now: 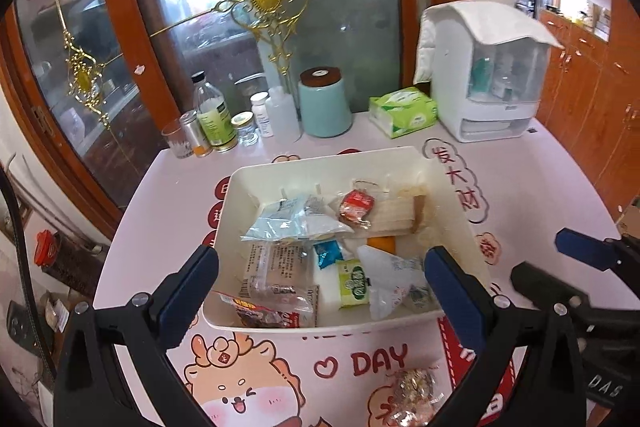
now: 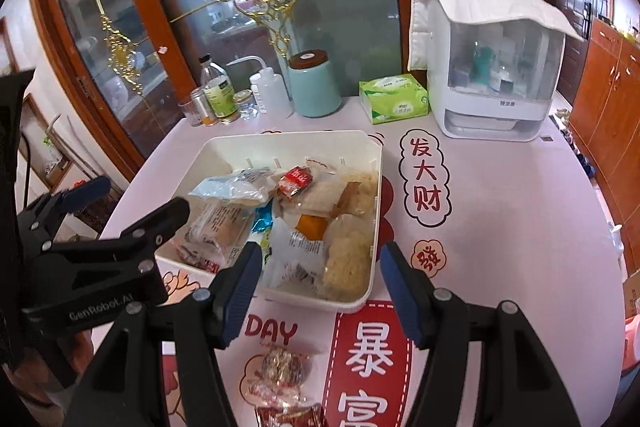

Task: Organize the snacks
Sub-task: 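Move both open grippers back to the last snacks on the tablecloth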

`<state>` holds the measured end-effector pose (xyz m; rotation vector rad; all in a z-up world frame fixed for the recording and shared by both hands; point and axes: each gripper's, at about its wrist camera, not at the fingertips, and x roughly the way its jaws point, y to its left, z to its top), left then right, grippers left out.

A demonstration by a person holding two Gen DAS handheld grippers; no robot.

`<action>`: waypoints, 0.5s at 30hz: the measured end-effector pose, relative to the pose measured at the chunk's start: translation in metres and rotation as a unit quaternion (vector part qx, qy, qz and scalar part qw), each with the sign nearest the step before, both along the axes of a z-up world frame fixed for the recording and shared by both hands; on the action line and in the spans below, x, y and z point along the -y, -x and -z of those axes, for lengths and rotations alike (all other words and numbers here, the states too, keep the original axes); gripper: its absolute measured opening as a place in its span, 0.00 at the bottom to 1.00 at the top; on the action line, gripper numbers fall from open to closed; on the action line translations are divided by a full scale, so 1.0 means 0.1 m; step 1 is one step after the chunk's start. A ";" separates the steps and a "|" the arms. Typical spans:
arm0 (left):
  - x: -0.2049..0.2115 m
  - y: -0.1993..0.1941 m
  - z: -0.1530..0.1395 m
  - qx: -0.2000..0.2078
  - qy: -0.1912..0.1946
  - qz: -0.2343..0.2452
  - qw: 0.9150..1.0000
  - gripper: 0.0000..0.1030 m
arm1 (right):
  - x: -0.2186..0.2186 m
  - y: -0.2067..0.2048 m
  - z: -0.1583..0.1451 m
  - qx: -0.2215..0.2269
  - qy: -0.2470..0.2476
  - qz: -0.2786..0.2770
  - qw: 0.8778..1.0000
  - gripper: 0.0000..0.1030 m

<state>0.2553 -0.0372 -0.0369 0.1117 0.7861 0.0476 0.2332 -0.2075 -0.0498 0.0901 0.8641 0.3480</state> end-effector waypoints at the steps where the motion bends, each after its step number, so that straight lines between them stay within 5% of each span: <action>1: 0.01 0.04 -0.02 -0.001 0.003 0.006 1.000 0.99 | 0.00 0.04 0.00 0.001 0.001 -0.004 1.000 0.61; 15: -0.01 0.52 0.22 -0.053 0.036 0.066 0.996 0.99 | 0.01 0.64 0.48 -0.041 0.047 -0.040 0.997 0.61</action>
